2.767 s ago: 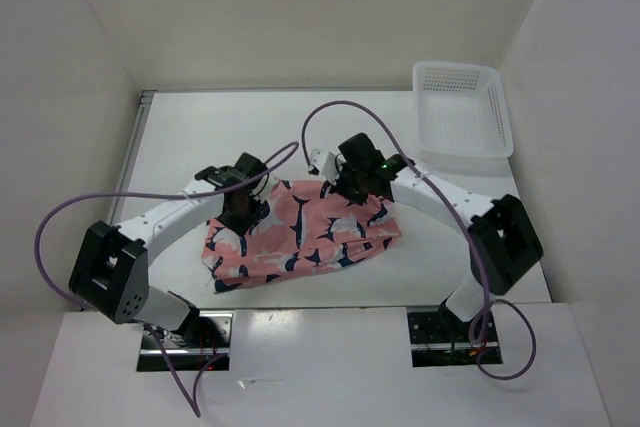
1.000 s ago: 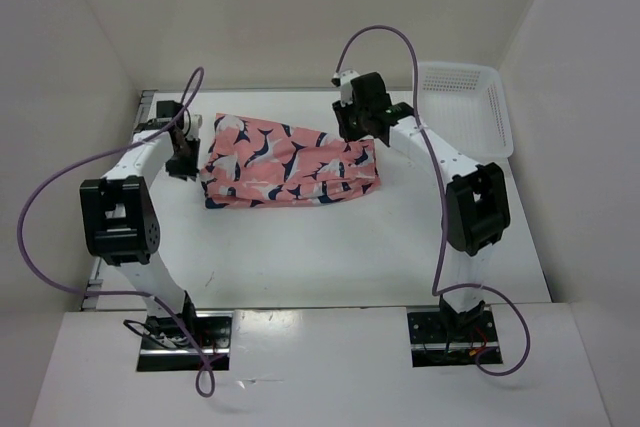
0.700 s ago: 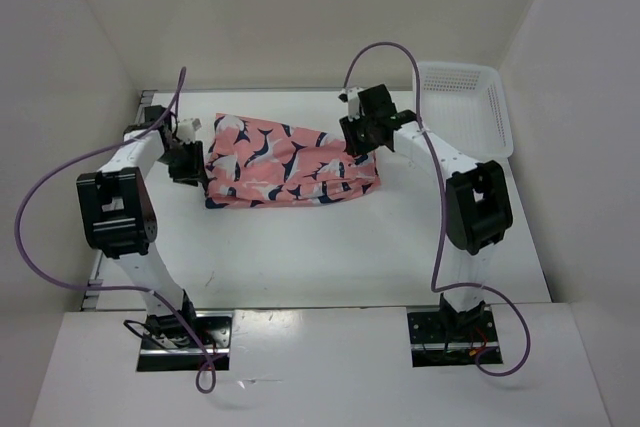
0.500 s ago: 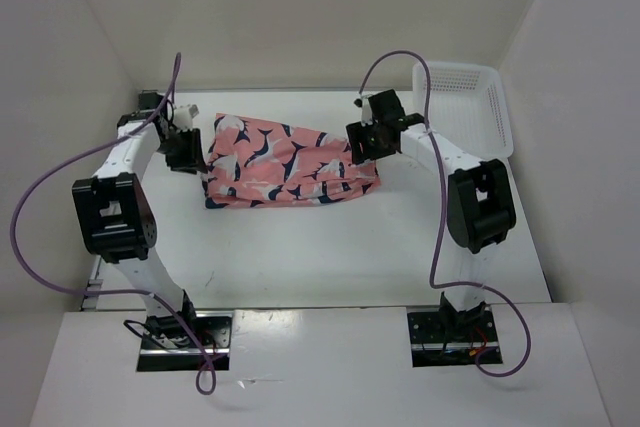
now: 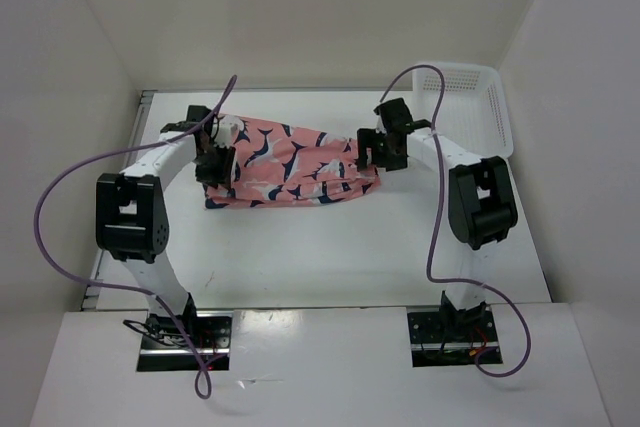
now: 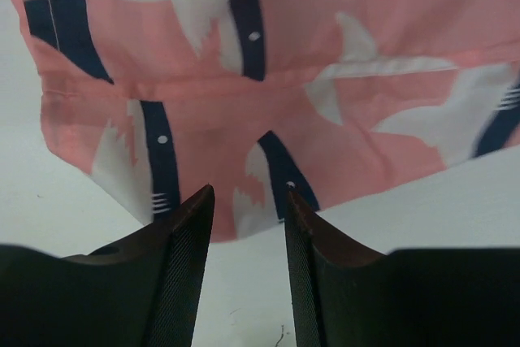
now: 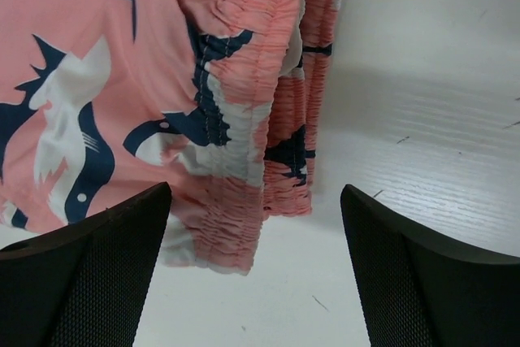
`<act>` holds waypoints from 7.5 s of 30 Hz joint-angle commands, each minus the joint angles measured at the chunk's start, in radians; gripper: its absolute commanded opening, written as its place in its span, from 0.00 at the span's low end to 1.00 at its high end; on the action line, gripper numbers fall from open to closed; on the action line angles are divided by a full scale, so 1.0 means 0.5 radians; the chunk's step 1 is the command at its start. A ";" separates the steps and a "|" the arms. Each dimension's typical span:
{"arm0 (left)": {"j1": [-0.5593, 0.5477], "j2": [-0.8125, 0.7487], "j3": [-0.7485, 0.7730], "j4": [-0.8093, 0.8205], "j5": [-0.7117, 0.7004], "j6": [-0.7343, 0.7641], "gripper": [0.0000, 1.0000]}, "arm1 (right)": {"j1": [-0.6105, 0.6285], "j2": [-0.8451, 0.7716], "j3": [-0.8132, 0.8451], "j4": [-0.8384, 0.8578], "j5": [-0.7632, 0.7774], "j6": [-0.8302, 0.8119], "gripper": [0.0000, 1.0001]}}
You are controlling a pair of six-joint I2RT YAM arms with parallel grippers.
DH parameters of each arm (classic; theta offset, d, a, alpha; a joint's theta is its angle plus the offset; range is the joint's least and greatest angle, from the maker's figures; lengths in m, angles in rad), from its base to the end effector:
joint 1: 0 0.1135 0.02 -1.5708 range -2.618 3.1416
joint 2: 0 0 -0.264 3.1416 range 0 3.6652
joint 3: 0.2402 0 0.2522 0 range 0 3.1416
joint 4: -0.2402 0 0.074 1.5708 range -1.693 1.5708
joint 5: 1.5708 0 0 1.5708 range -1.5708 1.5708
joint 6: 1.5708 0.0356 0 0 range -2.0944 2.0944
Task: Fold and stack the shorts
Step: Fold the shorts
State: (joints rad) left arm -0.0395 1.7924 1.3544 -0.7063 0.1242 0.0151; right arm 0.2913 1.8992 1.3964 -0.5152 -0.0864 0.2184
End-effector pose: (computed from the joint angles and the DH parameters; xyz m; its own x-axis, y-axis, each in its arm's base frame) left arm 0.3701 -0.0190 0.2220 -0.9082 0.0509 -0.4153 0.1041 0.9888 -0.1065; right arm 0.3882 0.1196 0.2048 -0.8672 -0.0347 -0.4967 -0.1451 0.9719 0.1855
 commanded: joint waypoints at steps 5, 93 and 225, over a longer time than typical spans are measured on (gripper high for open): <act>-0.004 0.134 -0.153 0.090 -0.285 -0.030 0.48 | -0.009 0.229 0.045 0.039 -0.140 0.091 0.90; -0.458 0.962 0.936 0.281 0.307 -0.030 0.34 | 0.586 0.981 2.174 -0.838 -0.024 -0.412 0.15; -0.667 0.532 0.599 0.047 0.031 -0.030 0.56 | 0.280 0.598 0.650 0.104 0.011 -0.185 0.77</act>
State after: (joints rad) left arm -0.3882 2.0640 1.6695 -0.7227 0.1547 -0.0040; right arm 0.4263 2.1689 1.7519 -0.4828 -0.0105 0.1150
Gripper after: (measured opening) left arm 0.570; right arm 0.770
